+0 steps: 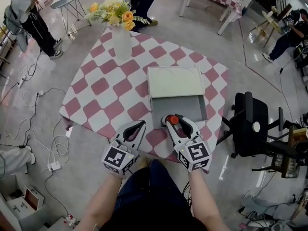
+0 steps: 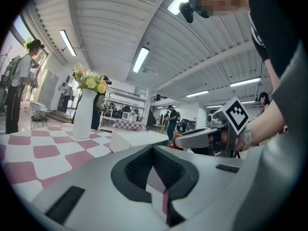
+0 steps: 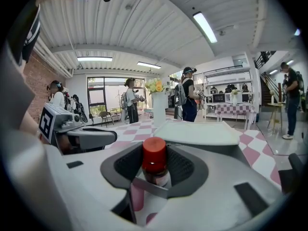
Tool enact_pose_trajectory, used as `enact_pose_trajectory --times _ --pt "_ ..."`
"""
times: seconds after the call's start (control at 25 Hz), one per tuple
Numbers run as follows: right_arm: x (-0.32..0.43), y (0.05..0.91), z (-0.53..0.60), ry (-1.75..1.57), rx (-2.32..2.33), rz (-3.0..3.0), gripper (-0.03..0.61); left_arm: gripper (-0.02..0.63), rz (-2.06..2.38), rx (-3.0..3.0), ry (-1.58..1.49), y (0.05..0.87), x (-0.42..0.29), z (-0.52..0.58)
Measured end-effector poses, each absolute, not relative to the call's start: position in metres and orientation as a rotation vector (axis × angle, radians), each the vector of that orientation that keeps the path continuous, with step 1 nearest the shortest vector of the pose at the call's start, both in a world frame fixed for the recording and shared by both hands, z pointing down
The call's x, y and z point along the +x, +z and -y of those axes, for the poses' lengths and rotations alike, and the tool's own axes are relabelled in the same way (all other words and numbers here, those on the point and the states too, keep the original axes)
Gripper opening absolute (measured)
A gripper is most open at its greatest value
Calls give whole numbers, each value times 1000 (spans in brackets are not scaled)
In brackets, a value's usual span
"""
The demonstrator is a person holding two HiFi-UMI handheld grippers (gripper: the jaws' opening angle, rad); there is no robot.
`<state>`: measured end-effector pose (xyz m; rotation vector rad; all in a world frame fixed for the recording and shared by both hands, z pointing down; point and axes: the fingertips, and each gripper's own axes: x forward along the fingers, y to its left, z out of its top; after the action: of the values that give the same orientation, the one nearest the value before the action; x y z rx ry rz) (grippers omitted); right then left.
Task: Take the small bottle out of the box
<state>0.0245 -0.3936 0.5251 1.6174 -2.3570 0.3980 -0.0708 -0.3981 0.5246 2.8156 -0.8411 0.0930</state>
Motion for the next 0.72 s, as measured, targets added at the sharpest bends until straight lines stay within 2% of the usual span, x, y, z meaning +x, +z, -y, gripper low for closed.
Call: enact_pose_trajectory --times 0.72 --pt "62 483 382 367 1600 2435 149 3 937 2816 68 491 -45 385"
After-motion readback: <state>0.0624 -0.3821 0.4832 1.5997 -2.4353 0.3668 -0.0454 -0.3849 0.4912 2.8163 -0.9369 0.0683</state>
